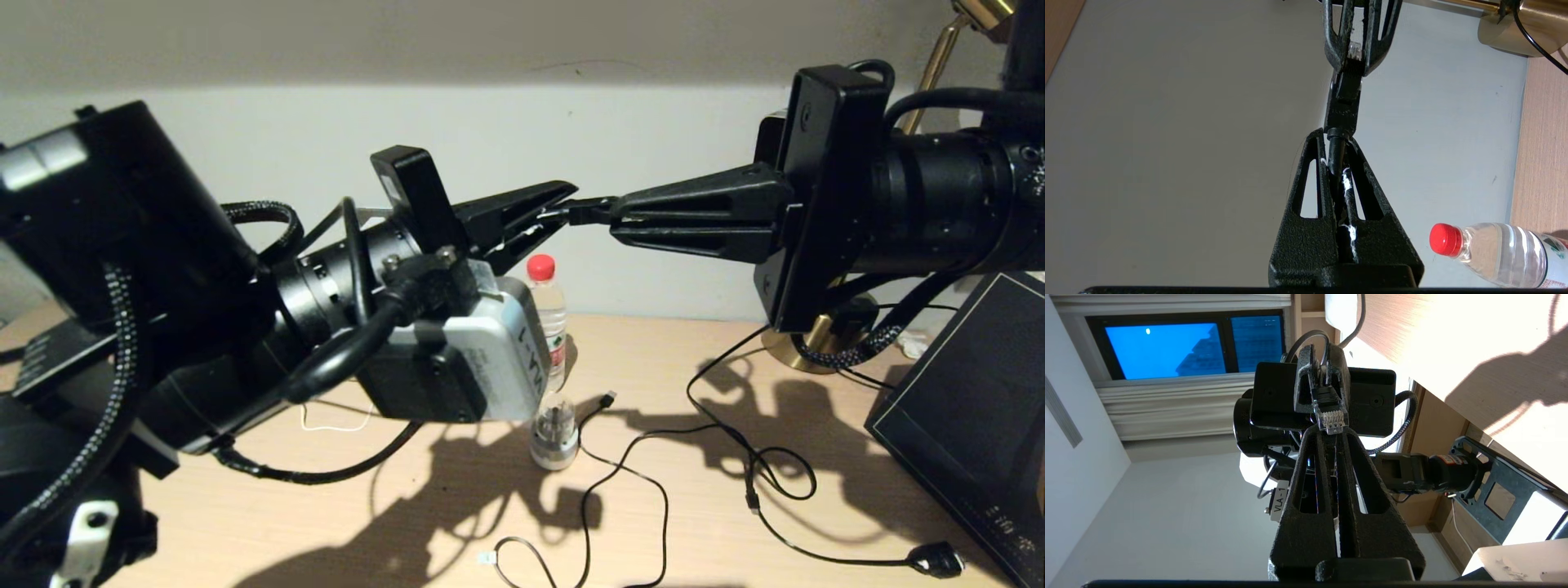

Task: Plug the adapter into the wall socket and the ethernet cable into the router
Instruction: Hand it to the other hand

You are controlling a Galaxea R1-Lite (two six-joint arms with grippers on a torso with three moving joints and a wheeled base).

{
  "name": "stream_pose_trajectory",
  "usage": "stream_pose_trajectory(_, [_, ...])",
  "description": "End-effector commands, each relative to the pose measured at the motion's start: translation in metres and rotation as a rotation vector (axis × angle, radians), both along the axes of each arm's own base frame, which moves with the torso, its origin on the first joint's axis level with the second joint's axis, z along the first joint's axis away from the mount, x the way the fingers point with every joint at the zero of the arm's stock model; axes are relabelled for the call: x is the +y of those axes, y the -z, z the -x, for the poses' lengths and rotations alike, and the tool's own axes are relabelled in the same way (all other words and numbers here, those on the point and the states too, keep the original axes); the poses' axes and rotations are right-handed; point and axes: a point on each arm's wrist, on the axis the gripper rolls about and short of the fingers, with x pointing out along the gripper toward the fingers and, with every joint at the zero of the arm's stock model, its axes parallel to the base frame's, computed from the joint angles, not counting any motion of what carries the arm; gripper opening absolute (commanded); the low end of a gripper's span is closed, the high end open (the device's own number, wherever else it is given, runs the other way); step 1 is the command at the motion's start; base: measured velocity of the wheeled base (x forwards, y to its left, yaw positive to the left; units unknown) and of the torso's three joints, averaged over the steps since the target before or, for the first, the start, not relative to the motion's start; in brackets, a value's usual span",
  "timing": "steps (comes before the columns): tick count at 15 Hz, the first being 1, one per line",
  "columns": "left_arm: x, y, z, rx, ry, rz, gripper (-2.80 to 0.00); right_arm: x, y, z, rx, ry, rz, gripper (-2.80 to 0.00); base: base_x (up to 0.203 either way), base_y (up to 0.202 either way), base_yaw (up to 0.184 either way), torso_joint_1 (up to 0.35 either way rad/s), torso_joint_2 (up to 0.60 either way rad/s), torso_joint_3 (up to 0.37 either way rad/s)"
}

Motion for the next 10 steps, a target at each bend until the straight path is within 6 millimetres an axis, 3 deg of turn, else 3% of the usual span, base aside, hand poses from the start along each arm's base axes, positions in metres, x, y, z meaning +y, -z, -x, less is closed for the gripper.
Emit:
stream_pose_trajectory(1, [0.0000, 0.0001, 0.0004, -0.009, 0.000, -0.002, -2.80, 0.0000, -0.0002, 0.0003, 0.007, -0.004, -0.003, -2.80, 0.000, 0.000, 0.000, 0.000, 0.00, 0.000])
stream_pose_trajectory(7, [0.0006, -0.0002, 0.0011, -0.010, -0.001, -0.001, -2.80, 0.0003, 0.0006, -0.0001, 0.013, -0.003, -0.002, -2.80, 0.000, 0.000, 0.000, 0.000, 0.00, 0.000])
stream_pose_trajectory(8, [0.0007, -0.0016, 0.0013, -0.014, 0.000, 0.002, 0.00, 0.0000, 0.0002, 0.0003, 0.011, -0.003, -0.003, -2.80, 0.000, 0.000, 0.000, 0.000, 0.00, 0.000])
stream_pose_trajectory(10, [-0.0011, -0.0022, 0.0035, -0.017, 0.013, 0.004, 0.00, -0.0006, -0.0006, 0.0011, 0.010, -0.002, -0.005, -2.80, 0.000, 0.000, 0.000, 0.000, 0.00, 0.000])
